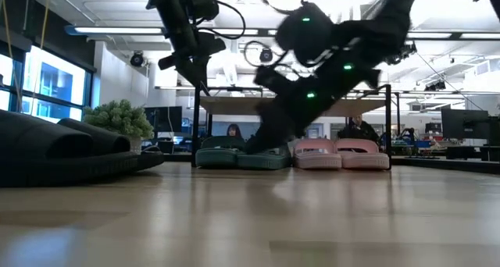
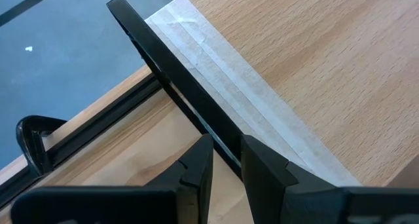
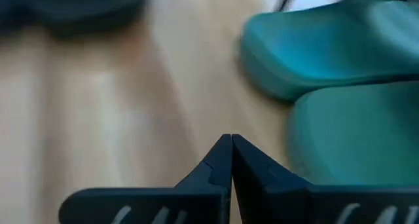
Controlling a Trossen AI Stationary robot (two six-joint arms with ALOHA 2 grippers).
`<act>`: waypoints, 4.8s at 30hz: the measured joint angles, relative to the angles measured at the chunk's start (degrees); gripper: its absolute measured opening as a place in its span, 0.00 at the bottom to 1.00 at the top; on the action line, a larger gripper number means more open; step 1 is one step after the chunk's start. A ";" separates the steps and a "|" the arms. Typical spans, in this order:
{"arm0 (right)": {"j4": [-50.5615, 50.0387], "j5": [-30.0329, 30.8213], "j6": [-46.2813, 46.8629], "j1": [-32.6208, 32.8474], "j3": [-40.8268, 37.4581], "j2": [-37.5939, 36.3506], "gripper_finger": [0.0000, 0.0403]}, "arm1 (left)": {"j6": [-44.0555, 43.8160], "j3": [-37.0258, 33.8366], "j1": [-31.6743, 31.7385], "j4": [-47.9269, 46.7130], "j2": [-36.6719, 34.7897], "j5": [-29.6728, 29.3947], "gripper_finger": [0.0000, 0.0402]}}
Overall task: Pick and place slides into the shelf
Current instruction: Adjust the slides under the shelf
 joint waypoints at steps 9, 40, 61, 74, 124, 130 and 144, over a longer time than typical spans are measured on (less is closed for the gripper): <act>-8.97 8.53 0.26 1.92 8.31 5.02 0.00 | -0.01 0.02 0.00 -0.06 0.00 0.00 0.17; -23.37 19.47 12.52 0.83 8.31 5.45 0.00 | -0.02 0.02 0.00 -0.06 0.00 0.00 0.17; -19.99 21.40 12.28 7.29 8.20 2.08 0.00 | -0.02 0.02 0.00 0.16 0.00 0.00 0.17; -2.90 5.18 0.73 0.45 8.22 2.93 0.00 | -0.17 0.02 0.00 0.33 0.00 0.00 0.17; -12.25 5.73 4.40 -4.34 14.93 8.79 0.00 | -0.21 0.02 0.00 0.35 0.00 0.87 0.17; -11.90 7.88 4.55 -2.87 14.93 8.79 0.00 | -0.20 0.02 0.00 0.35 0.00 0.87 0.17; -1.17 -0.90 -2.54 -2.34 14.95 8.77 0.00 | -0.20 0.02 0.00 0.35 0.00 0.87 0.17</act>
